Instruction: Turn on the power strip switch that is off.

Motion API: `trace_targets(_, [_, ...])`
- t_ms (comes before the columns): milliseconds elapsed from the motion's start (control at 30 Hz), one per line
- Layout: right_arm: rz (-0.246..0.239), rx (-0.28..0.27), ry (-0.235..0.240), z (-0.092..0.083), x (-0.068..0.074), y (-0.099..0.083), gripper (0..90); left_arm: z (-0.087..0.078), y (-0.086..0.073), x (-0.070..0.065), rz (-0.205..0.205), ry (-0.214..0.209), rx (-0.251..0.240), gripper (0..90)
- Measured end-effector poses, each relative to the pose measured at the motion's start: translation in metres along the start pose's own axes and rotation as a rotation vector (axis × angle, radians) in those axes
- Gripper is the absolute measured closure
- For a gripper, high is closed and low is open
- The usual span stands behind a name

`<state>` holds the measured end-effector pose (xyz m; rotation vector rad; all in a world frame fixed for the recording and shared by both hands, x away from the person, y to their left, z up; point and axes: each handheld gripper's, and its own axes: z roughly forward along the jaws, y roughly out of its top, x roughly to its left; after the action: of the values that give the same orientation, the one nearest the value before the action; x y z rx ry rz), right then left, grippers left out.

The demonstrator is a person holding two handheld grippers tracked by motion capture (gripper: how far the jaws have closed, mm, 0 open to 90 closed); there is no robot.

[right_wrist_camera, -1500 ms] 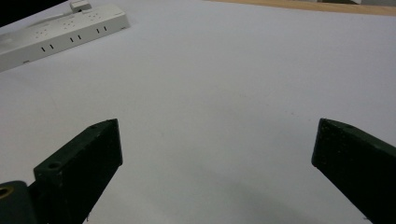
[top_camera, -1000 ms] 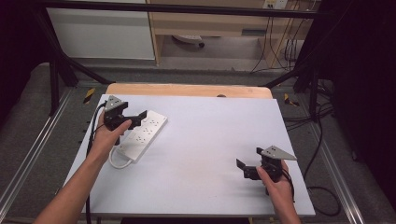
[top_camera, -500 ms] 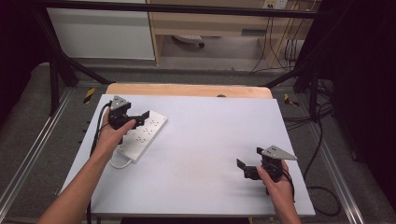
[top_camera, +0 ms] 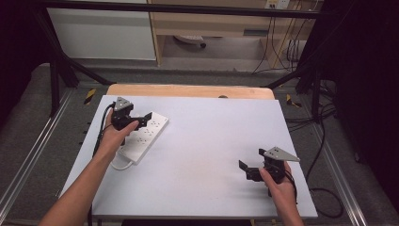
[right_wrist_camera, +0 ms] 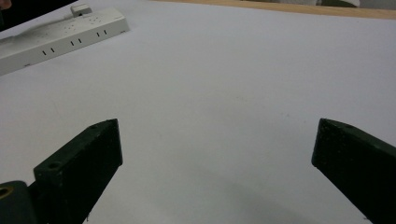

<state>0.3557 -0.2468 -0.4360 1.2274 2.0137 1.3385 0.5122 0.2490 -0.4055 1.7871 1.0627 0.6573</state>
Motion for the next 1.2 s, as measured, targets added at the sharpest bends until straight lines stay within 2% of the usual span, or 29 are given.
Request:
trace_targets(333, [0.000, -0.001, 0.000, 0.000, 0.000, 0.000, 2.2, 0.005, -0.003, -0.001, 0.010, 0.013, 0.025, 13.0])
trace_targets(867, [-0.002, -0.003, 0.000, 0.000, -0.001, 0.000, 2.2, 0.012, -0.007, -0.003, 0.030, 0.008, 0.067, 20.8])
trace_targets(1067, [-0.003, -0.004, -0.001, 0.000, -0.001, 0.000, 2.2, 0.014, -0.009, -0.003, 0.038, 0.010, 0.081, 25.6])
trace_targets(1200, [-0.001, -0.002, 0.000, 0.000, -0.001, 0.000, 2.2, 0.015, -0.010, -0.003, 0.044, 0.017, 0.095, 31.9])
